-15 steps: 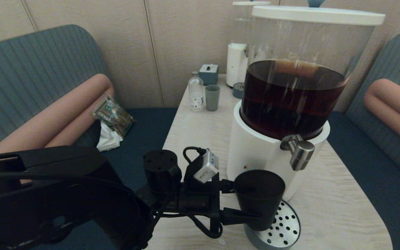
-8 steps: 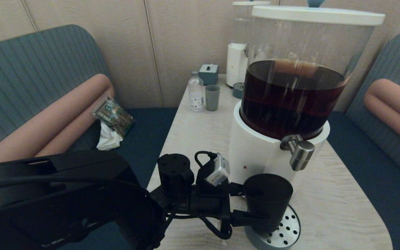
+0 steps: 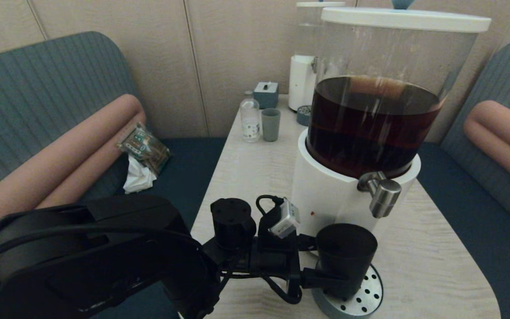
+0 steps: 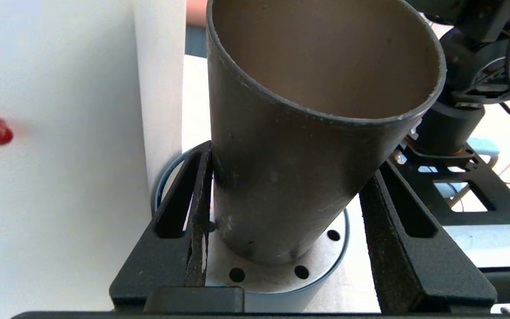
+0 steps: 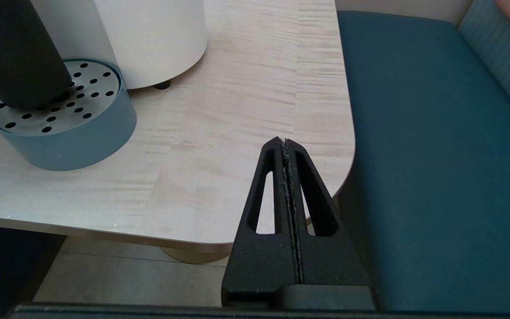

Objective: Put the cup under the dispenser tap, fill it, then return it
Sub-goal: Place it under the water dispenser

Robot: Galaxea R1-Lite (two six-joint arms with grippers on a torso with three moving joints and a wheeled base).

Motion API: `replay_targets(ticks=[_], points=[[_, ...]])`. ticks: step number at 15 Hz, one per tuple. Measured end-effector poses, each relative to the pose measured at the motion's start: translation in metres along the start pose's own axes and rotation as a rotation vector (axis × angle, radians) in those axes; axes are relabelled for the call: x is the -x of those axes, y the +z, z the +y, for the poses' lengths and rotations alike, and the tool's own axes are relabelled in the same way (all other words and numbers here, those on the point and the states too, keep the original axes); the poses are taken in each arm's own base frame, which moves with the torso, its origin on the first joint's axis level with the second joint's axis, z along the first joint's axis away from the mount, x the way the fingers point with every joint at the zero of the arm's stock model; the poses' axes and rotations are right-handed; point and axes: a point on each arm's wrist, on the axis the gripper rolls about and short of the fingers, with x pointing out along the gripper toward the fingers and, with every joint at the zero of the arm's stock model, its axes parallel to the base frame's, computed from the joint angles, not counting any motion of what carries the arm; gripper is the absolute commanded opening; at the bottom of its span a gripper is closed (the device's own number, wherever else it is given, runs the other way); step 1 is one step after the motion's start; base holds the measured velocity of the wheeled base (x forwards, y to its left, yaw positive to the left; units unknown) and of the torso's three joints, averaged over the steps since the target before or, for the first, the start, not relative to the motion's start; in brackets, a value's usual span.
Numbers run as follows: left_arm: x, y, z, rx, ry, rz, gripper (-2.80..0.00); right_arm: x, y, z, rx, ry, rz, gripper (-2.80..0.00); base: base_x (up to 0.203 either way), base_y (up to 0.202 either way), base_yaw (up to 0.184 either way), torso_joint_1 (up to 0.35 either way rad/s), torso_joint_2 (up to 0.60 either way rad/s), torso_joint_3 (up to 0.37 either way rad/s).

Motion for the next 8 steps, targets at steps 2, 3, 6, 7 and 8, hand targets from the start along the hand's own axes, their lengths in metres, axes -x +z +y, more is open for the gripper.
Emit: replay_targets(ticks=[2, 3, 6, 7, 8], points=[[-0.0034, -0.0005, 0.0012, -0.002, -0.005, -0.001, -2.8, 0.0, 0.0, 0.0, 0.0, 0.0, 0.0, -2.8, 0.0, 0.0, 0.0, 0.0, 0.0, 0.0], [-0.0045, -0.0009, 0.0027, -0.003, -0.004, -0.002, -2.8, 0.0, 0.0, 0.0, 0.0, 0.0, 0.0, -2.8, 0.0, 0.0, 0.0, 0.0, 0.0, 0.0], [-0.0071, -0.0025, 0.0044, -0.004, 0.002, -0.002, -2.8, 0.0, 0.0, 0.0, 0.0, 0.0, 0.0, -2.8, 0.0, 0.0, 0.0, 0.0, 0.0, 0.0], [-0.0074, -0.0034, 0.0048, -0.005, 0.003, -0.002, -2.8, 0.0, 0.0, 0.0, 0.0, 0.0, 0.0, -2.8, 0.0, 0.0, 0.0, 0.0, 0.0, 0.0], [-0.0077, -0.0044, 0.005, -0.005, 0.004, -0.002, -2.8, 0.0, 0.0, 0.0, 0.0, 0.0, 0.0, -2.8, 0.0, 0.0, 0.0, 0.0, 0.0, 0.0]])
